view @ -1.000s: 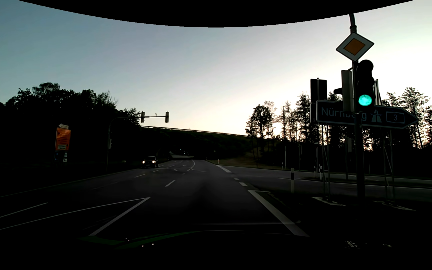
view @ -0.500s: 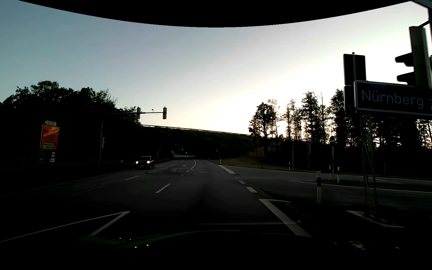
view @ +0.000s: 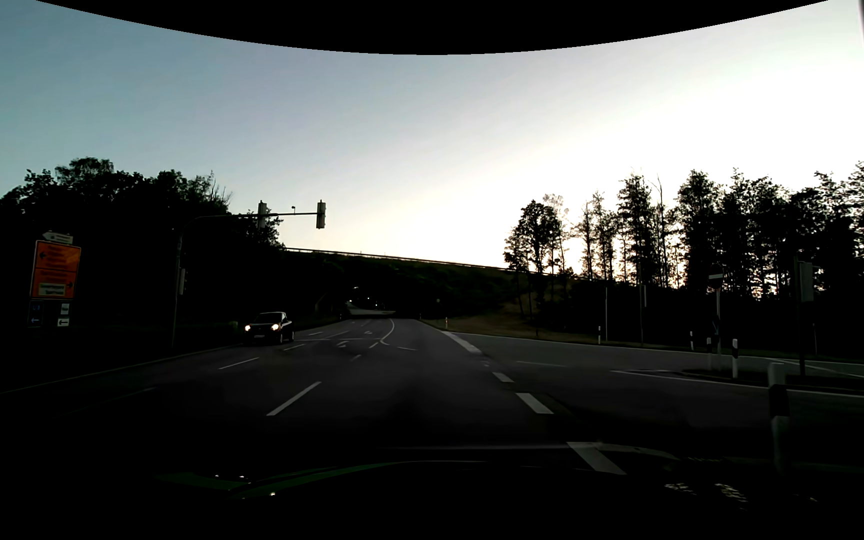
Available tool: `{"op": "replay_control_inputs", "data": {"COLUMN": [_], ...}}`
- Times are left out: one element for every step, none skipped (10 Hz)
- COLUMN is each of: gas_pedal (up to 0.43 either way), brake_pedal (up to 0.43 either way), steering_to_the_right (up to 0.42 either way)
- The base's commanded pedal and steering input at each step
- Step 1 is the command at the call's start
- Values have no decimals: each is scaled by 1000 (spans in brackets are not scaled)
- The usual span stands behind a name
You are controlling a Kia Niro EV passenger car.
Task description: Follow the waypoints while adhering to traffic rules and regulations
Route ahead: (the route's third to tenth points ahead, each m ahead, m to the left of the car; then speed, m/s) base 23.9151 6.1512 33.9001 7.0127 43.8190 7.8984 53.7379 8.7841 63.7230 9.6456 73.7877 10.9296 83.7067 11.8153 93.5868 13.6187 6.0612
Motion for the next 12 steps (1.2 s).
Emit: {"op": "replay_control_inputs", "data": {"gas_pedal": [370, 370, 370, 370, 370, 358, 358, 358, 358, 358, 358, 358], "brake_pedal": [0, 0, 0, 0, 0, 0, 0, 0, 0, 0, 0, 0], "steering_to_the_right": [-7, -6, -6, -6, -6, -6, -6, -9, -11, -13, -14, -14]}}
